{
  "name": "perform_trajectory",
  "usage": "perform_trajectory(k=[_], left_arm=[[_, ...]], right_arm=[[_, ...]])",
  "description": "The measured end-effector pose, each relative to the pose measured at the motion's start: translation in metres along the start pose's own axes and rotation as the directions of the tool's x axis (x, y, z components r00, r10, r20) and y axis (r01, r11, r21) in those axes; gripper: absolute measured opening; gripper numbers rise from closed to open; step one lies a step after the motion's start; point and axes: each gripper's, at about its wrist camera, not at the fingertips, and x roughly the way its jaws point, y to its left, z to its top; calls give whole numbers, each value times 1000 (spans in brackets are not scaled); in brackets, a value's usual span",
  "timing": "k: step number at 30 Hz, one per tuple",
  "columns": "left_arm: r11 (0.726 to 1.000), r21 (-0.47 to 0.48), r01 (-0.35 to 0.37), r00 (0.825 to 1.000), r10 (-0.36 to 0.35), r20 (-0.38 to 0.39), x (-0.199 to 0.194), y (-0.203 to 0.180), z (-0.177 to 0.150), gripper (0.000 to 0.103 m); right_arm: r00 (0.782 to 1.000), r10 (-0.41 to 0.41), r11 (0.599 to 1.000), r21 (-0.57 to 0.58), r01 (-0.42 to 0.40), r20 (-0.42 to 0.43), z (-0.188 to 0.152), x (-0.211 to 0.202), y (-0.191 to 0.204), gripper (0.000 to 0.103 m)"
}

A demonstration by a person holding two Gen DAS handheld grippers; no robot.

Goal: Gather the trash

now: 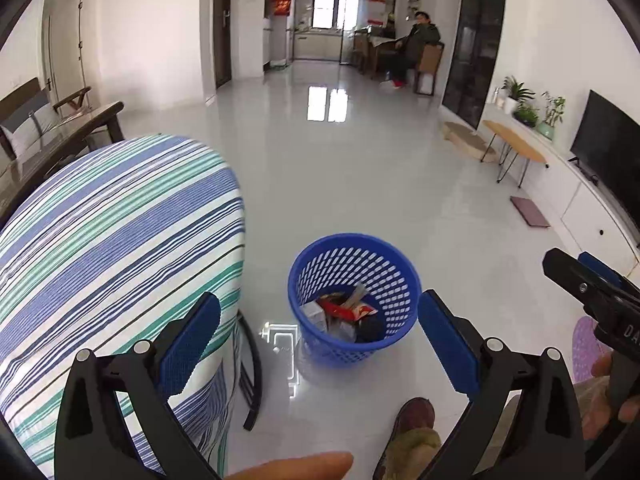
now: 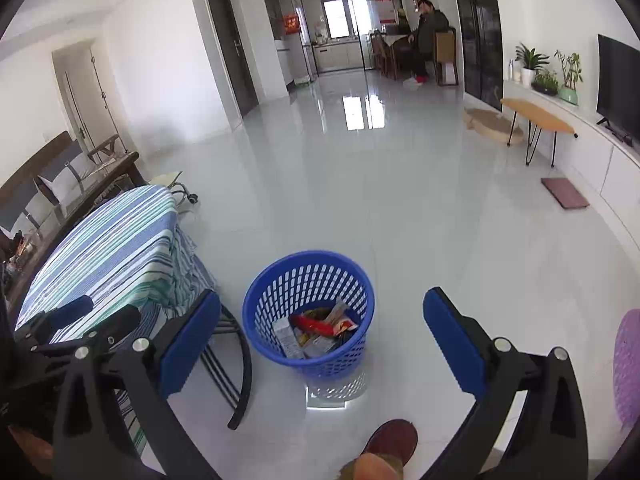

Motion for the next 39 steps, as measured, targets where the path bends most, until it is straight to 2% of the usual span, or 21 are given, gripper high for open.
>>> perform_trajectory(k=[4,8,12,18,39], left_arm=[[999,45,-16,1000,16,-19,-2,-2,-3,98],[994,100,-43,998,47,-42,0,-12,-3,98],[994,106,-2,994,14,-112,10,-15,-3,98],[995,93,19,984,-2,-178,25,-14,-5,98],[994,111,4,980,19,-201,34,-20,-9,98]], right_arm=[[999,-29,998,-53,29,-15,-5,-4,10,98],[997,-50,997,-59,47,-52,-8,0,8,98],[992,-67,995,-75,60,-103,-15,5,6,98],[987,-73,995,-83,61,-143,-22,10,4,98],[978,-67,994,-97,49,-195,-21,18,2,98]])
